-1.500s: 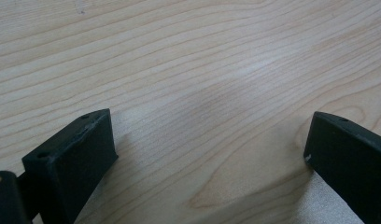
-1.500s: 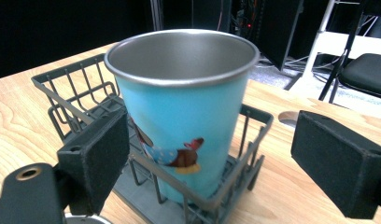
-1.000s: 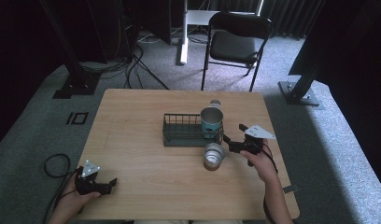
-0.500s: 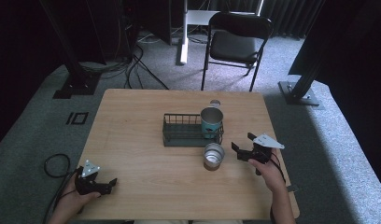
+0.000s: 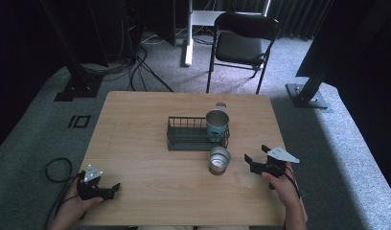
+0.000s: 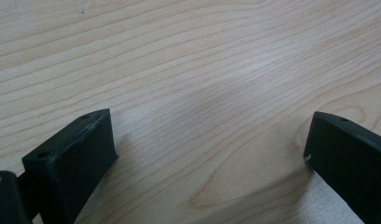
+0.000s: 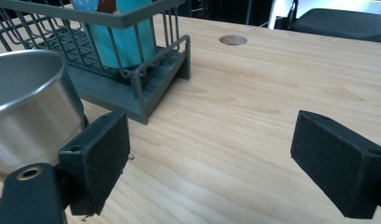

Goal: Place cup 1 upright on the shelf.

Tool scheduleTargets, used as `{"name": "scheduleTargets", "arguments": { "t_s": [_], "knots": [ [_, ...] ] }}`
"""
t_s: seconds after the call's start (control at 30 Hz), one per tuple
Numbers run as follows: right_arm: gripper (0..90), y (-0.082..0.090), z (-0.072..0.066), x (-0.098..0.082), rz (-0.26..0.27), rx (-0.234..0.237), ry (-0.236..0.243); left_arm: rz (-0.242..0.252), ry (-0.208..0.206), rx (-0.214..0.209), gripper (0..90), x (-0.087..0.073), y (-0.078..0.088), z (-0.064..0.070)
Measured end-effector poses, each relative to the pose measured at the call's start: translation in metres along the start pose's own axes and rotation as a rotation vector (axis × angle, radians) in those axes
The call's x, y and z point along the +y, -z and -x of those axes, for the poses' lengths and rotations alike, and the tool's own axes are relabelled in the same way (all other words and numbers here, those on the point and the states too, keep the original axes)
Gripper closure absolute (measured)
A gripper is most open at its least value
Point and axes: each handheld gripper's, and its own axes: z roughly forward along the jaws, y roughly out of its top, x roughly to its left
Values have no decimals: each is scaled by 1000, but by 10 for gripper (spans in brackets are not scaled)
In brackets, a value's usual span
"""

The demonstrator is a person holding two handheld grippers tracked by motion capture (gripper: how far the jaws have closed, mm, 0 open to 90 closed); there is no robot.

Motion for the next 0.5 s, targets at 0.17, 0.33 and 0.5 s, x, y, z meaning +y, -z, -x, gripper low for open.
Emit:
{"name": "scheduleTargets", "arguments": {
  "t_s": [0.17, 0.33, 0.5],
  "knots": [
    [116, 8, 1, -4, -17, -5, -7, 0, 1, 0, 25, 0, 0, 0],
    [116, 13, 2, -8, -49, -12, -7, 0, 0, 0, 25, 0, 0, 0],
    [116, 16, 3, -15, -94, -17, -21, 0, 0, 0, 25, 0, 0, 0]
  ]
}}
